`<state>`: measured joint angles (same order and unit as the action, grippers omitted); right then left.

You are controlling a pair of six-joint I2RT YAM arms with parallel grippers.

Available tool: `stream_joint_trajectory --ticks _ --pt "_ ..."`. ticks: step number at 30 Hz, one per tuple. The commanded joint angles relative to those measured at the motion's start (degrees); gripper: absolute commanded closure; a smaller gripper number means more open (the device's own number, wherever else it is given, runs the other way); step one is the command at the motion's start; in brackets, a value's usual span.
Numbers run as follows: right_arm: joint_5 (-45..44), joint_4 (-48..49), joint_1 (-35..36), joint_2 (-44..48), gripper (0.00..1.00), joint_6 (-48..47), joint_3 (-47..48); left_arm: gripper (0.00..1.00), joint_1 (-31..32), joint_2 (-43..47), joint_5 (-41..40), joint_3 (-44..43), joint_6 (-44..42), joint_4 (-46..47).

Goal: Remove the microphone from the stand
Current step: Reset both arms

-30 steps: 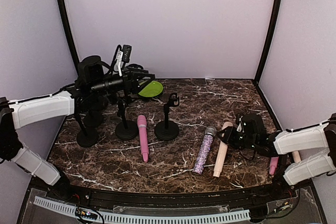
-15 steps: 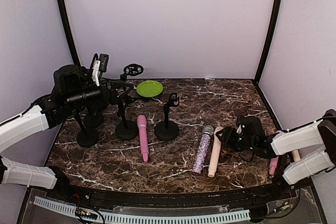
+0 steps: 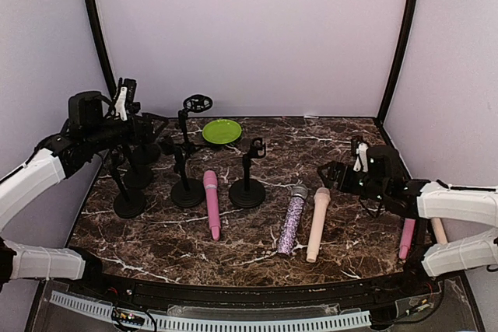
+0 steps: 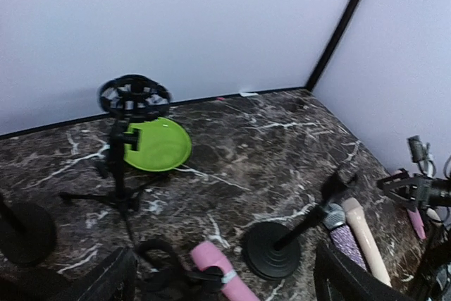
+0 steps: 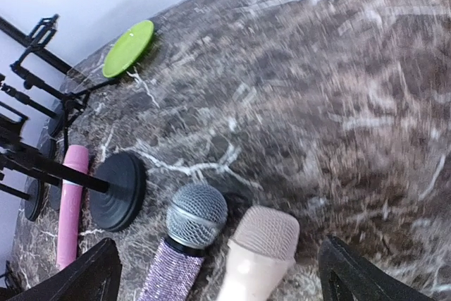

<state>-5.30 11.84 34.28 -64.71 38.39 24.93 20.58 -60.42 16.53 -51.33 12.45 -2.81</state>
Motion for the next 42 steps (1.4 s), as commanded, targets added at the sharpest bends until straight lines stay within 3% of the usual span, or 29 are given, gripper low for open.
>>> stream_joint_trajectory --ticks 1,5,9,13,17,22,28,36,42 --pt "-0.9 -6.0 -2.7 2.8 0.01 -17.3 8.3 0.11 -9.8 1.4 -2.0 -1.4 -1.8 -1.0" --pt "1.0 -6.2 -8.7 2.0 0.02 -21.9 11.4 0.11 -22.5 2.4 -5.5 3.9 0.2 5.2" --pt "6.9 -2.3 -18.6 2.0 0.01 -21.7 10.0 0.11 -30.9 7.0 -8.9 11.4 4.7 13.5" --pt "14.3 2.1 -31.0 2.0 0.01 -19.3 7.6 0.11 -36.6 12.6 -13.9 17.9 5.6 17.9" --pt "16.4 7.9 -39.2 1.7 0.01 -17.9 4.2 0.10 -37.8 17.7 -22.8 25.8 3.4 21.9" --pt "10.4 20.8 -40.9 3.5 0.01 -20.2 -3.7 0.13 -37.8 19.6 -21.0 42.8 -0.2 40.8" --pt "4.7 43.0 -41.1 5.7 0.01 -23.8 -16.4 0.14 -37.7 15.3 -13.9 49.9 -4.5 50.5" --pt "3.0 47.5 -41.1 2.4 0.02 -23.8 -18.2 0.12 -37.7 8.1 -11.5 48.4 -6.1 51.7" --pt "3.1 47.8 -41.1 1.5 0.01 -23.4 -18.1 0.12 -37.7 9.9 -14.1 48.2 -4.9 48.6"
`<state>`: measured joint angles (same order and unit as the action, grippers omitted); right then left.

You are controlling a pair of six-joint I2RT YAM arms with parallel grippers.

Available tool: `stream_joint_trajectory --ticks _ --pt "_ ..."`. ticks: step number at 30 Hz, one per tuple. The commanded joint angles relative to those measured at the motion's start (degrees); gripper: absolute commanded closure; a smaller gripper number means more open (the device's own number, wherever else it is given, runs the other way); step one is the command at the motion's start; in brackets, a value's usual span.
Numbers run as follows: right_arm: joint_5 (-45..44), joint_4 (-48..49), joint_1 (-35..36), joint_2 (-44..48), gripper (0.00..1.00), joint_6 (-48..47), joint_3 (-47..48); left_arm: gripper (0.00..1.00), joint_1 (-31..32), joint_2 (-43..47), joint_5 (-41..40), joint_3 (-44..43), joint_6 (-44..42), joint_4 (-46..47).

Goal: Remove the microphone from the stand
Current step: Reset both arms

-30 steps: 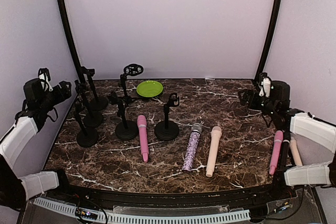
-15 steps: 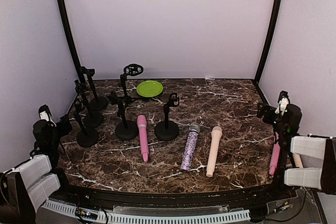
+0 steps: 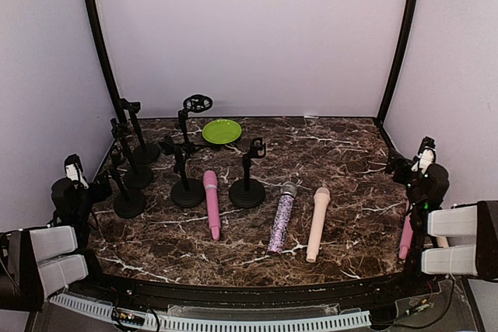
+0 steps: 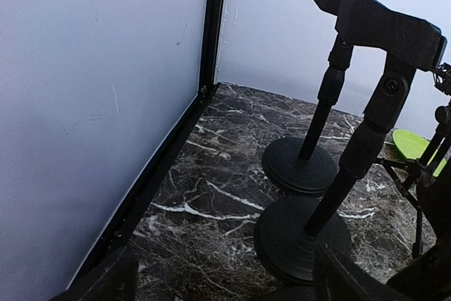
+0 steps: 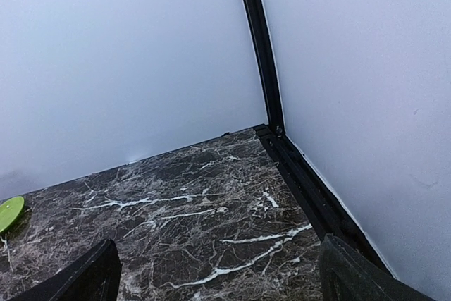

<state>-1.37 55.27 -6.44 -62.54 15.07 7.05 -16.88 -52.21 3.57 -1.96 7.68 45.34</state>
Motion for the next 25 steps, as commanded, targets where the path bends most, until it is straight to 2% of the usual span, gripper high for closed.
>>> stream_joint_trajectory --ticks 1,25 --pt "-0.8 4.3 -0.3 -0.7 0.01 0.0 -0.1 0.11 -0.2 2.5 -1.3 -1.0 -0.1 0.2" --pt "-1.6 3.1 -0.3 -0.6 0.01 0.3 0.1 0.13 -0.3 1.2 -2.1 -2.1 0.6 -2.3"
